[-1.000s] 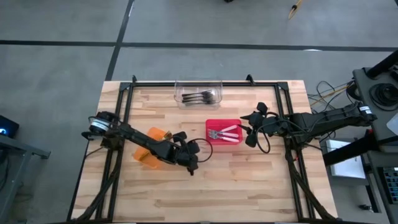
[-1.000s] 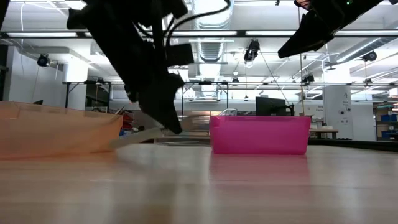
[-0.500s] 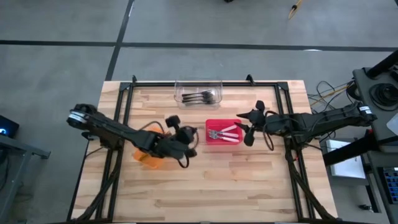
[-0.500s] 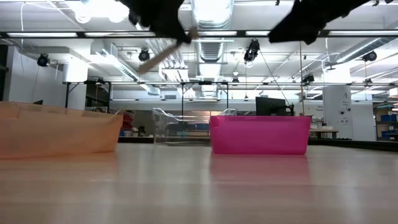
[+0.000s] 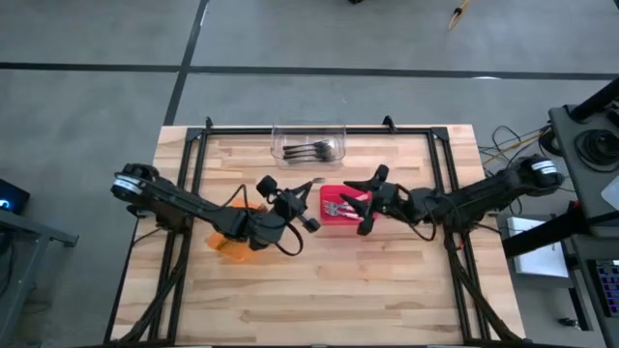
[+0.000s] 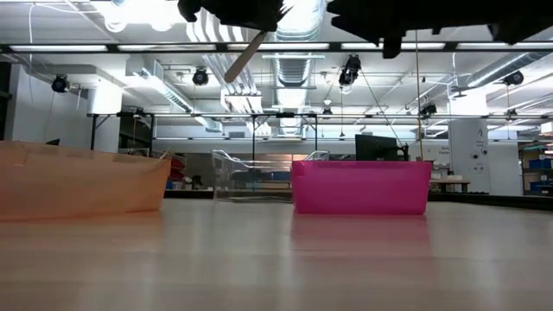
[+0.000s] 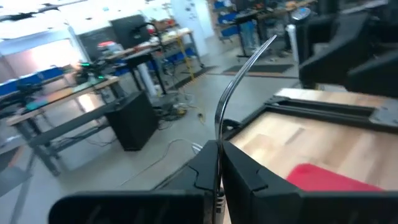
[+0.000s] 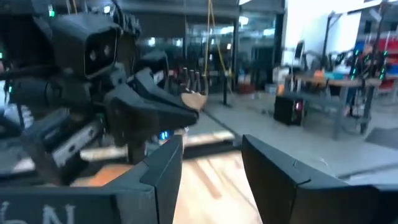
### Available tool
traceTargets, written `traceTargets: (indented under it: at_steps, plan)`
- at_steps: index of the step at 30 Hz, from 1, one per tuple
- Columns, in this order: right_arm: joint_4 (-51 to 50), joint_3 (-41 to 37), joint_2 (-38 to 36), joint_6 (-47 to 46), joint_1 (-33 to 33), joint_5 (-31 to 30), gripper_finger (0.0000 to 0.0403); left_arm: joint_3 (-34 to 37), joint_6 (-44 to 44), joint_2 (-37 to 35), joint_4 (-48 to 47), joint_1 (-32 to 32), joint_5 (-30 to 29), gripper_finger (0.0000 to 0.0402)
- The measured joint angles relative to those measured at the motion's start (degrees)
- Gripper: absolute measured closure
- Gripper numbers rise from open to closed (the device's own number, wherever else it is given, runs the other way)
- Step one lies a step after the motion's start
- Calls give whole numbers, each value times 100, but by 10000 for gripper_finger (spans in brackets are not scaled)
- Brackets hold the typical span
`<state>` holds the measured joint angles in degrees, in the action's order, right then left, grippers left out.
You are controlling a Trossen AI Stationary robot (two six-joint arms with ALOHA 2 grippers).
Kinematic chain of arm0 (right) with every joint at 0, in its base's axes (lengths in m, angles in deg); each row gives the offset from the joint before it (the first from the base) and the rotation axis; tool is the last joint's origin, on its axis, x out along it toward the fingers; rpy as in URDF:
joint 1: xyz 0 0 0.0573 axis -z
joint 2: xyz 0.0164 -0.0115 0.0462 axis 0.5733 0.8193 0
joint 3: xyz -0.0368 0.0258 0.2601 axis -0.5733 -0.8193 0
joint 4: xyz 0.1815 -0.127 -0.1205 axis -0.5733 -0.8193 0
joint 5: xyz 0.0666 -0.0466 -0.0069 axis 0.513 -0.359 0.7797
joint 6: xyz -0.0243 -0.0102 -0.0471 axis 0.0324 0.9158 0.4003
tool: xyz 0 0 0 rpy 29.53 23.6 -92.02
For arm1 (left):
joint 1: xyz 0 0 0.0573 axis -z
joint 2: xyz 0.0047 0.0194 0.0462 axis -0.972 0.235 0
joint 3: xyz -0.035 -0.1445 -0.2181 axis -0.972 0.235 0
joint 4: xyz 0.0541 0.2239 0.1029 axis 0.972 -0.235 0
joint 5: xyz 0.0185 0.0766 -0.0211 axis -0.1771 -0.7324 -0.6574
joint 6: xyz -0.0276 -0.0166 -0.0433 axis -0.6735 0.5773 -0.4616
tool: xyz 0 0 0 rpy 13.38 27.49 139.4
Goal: Sort silverware by color (type)
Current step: Put the white fork into the red bin
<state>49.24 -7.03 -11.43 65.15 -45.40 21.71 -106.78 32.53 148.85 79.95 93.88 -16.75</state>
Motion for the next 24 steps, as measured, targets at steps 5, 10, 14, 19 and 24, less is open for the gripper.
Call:
traceTargets:
  at_steps: [5,10,14,19,24]
  plan:
    - [1593,99,986,222,2,-13,245,0,286,215,649,0,-390,401]
    - [2344,344,1528,216,33,-316,245,0,330,246,752,0,-401,401]
    - [2321,560,1724,216,33,-724,245,-7,331,246,771,0,-398,401]
    - [2098,768,1761,209,31,-723,219,-7,332,246,765,0,-315,401]
    - [1578,1008,1756,161,33,-444,181,-9,523,246,761,-4,107,401]
